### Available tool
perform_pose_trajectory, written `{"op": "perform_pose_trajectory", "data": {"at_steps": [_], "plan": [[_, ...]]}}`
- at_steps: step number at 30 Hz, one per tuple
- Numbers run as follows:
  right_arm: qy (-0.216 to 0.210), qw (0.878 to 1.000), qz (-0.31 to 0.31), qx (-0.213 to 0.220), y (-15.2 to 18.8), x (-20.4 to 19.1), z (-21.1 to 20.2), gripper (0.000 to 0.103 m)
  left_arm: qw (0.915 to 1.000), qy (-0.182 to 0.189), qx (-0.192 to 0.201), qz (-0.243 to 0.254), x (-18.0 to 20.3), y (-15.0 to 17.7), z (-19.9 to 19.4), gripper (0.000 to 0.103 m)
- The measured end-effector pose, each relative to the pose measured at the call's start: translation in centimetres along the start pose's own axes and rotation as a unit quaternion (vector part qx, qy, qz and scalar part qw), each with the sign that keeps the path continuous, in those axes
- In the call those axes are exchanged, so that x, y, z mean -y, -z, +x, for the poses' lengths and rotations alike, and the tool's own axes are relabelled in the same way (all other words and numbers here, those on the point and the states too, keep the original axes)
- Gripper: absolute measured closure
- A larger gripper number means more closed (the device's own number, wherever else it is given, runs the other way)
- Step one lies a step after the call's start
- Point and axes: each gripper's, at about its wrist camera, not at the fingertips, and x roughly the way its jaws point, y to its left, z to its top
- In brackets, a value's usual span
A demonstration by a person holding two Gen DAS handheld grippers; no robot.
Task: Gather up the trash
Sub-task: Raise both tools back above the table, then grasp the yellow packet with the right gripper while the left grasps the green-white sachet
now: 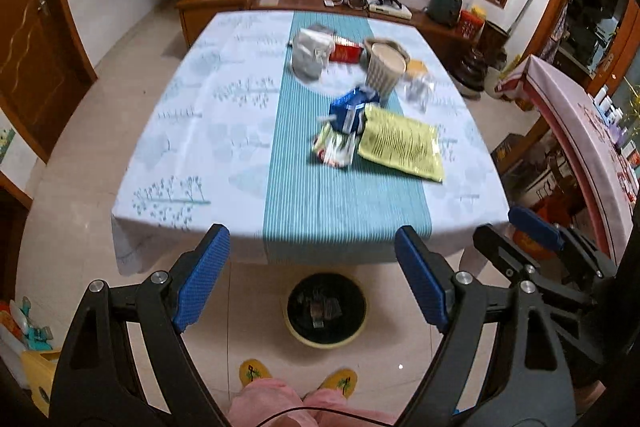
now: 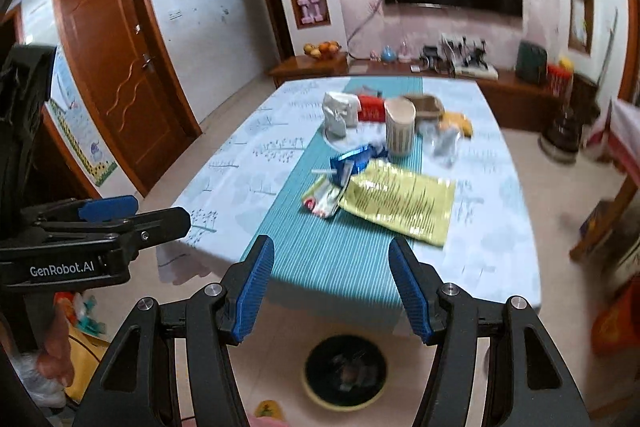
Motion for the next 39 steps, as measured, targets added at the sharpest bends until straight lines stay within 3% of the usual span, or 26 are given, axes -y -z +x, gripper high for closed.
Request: {"op": "perform_pose_trajectory", "data": {"at_steps": [9, 26, 39], "plan": [[0.025, 0.999, -0.043, -0.018, -0.5, -0.7, 3.4, 0.042, 1.0000, -0.009, -0.001, -0.004, 0.1, -1.3, 1.5, 0.021], [0.086, 0.992, 0.004, -0.097, -0.6, 2.1, 16.7, 0.042, 0.9944, 0.028, -0.090, 0.049, 0.0, -5.1, 14.6, 0.021], [0.168, 0.981, -0.063, -0.067, 0.1, 1.8, 24.0, 0.042, 0.9891, 0.068, -0.121, 0.050, -1.5, -8.9, 22.5, 0.021]]}}
